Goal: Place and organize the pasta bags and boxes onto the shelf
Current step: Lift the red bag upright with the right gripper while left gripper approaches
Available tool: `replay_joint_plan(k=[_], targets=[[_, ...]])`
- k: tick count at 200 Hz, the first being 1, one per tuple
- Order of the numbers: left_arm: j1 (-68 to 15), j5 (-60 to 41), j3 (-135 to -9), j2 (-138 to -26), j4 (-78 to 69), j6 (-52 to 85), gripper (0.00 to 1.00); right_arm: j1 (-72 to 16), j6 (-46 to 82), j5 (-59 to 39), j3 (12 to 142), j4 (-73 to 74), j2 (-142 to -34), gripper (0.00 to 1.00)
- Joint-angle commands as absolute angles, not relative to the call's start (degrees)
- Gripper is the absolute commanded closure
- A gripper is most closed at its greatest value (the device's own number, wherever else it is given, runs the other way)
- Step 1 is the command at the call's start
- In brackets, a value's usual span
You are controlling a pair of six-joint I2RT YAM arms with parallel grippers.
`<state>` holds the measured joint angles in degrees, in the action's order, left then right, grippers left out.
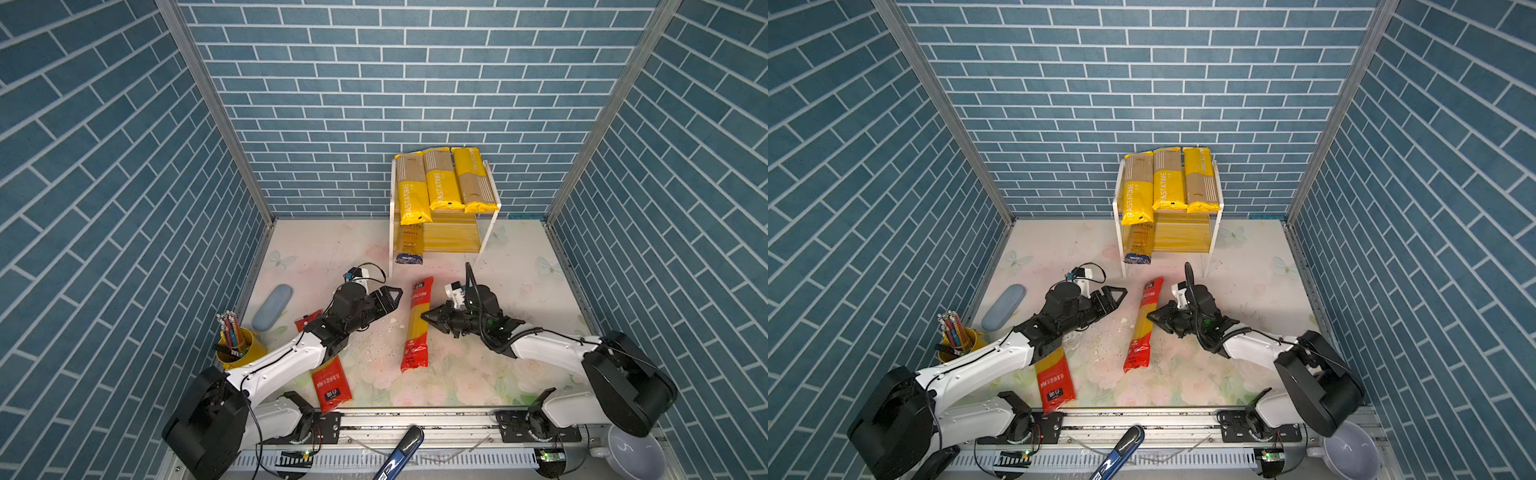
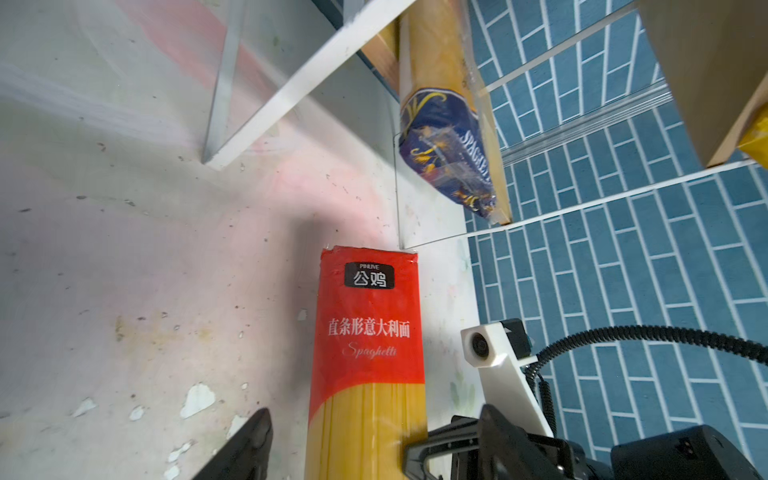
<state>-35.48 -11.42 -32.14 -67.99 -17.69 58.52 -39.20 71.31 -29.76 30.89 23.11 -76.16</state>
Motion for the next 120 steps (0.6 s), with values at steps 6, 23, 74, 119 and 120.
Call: replay_joint_plan(k=[6, 23, 74, 119, 120], targets=[[-35.58, -14.09, -32.28, -68.46, -24.24, 59.34, 0.2, -37.51, 65.28, -30.33, 32.78, 16.17, -66.99, 1.0], [-35.88, -14.92, -33.11, -69.66, -25.4, 59.33, 0.2, -36.47, 63.36, -31.05, 34.34, 12.33, -64.89, 1.0], [-38.0, -16.89, -34.26, -73.55, -32.01, 61.37, 0.2, -35.5, 57.99, -33.31, 40.87, 6.27, -61.08, 1.0], [-38.15, -18.93, -35.33, -74.64, -35.36, 61.87, 0.19, -35.63, 55.48, -36.9, 44.5, 8.52, -59.8, 1.0], [-38.15, -18.96, -35.33, -74.72, -35.52, 61.92, 0.19, -35.61, 55.51, -37.0, 44.58, 8.79, -59.78, 1.0]])
